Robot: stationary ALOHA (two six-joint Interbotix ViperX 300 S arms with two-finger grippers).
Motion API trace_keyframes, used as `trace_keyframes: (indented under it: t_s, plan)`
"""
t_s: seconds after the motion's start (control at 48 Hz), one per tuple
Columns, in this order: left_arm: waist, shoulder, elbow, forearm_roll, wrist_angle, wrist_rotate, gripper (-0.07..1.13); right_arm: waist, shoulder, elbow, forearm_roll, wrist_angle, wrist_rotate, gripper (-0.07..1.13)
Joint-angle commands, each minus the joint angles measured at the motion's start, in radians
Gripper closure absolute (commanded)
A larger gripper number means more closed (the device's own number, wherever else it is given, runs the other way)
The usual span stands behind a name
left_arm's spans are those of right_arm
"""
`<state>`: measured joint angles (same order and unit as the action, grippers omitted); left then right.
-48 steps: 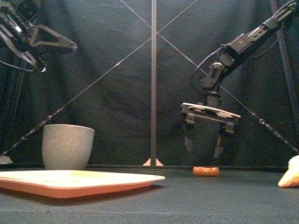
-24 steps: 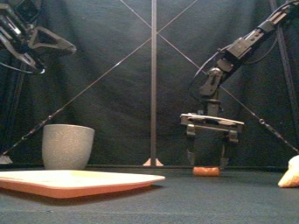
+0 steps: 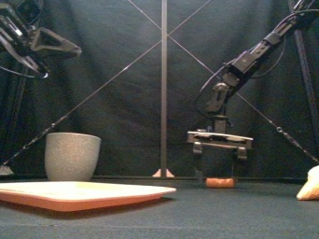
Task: Pick the pie then place it on the pink plate
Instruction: Pick the pie
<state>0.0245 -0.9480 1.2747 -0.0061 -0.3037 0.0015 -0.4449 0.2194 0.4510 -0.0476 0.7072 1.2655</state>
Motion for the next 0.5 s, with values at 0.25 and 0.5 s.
trace_keyframes:
  t_s: [0.25, 0.5]
  plan:
    - [0.002, -0.018, -0.003, 0.003, -0.009, 0.003, 1.0, 0.005, -0.025, -0.018, 0.009, 0.044, -0.002, 0.13]
    - [0.002, -0.02, -0.003, 0.0, -0.009, 0.002, 1.0, 0.021, -0.023, -0.021, -0.006, 0.043, -0.002, 0.3]
